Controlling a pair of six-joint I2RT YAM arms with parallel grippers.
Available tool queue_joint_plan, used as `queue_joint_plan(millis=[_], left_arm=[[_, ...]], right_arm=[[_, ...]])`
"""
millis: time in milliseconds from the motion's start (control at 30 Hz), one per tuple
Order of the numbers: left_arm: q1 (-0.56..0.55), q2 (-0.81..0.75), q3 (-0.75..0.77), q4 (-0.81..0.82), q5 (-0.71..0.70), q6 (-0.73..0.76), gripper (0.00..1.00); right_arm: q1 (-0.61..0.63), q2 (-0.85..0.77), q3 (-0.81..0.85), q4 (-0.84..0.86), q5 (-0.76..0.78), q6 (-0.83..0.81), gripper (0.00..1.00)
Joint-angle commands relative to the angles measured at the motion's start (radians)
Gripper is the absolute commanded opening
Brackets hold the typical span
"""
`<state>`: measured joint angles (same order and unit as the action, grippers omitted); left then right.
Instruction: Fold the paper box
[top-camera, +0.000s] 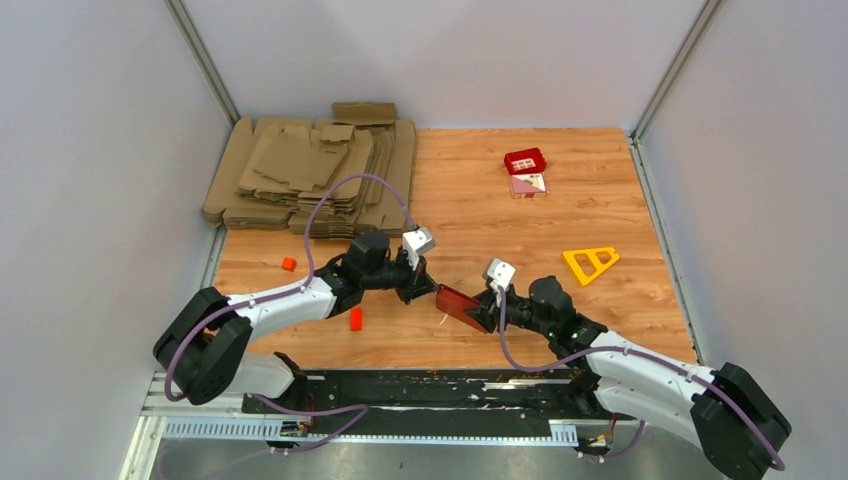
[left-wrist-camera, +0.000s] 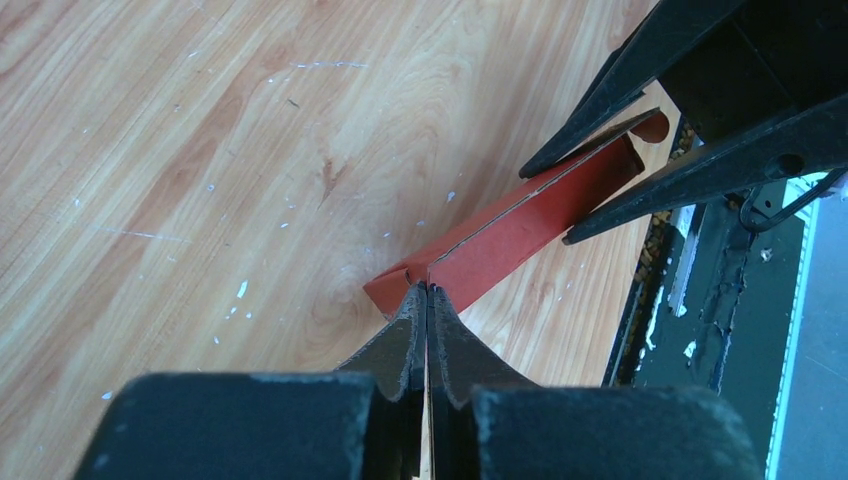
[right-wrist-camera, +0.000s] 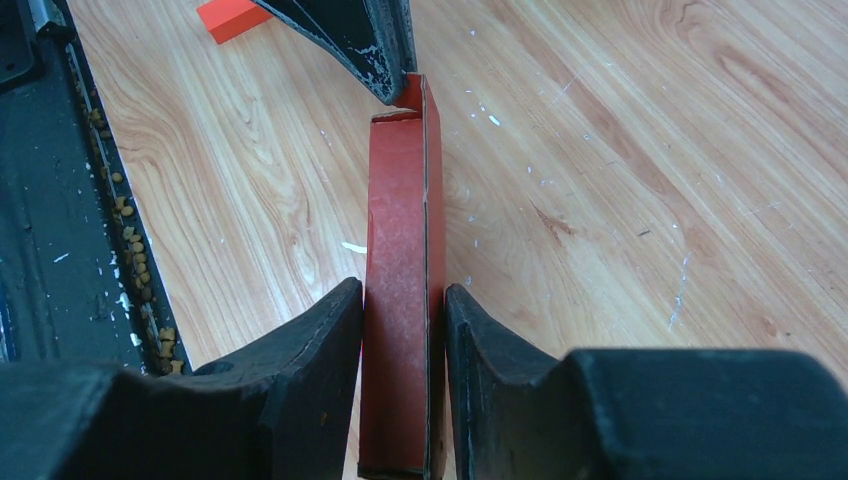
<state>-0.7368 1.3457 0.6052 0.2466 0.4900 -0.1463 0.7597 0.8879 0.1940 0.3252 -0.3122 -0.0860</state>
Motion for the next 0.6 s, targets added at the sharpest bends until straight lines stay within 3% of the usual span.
queue_joint_plan(millis=[0,367,567], left_arm=[[-0.007,0.004,0.027,-0.003,0.032,0.016,0.03],[-0.007,-0.014,0.021,0.008,0.065,0.008,0.13],[-0.007,-0.011,0.024,0.001,0.058,0.01,0.1]], right_arm=[[0.016,0.023,0.058,-0.015,-0.005,-0.026,0.36],[0.026,0.027,0.067,-0.029,0.015,-0.03,0.36],[0.027,0.028,0.071,-0.033,0.016,-0.029,0.36]])
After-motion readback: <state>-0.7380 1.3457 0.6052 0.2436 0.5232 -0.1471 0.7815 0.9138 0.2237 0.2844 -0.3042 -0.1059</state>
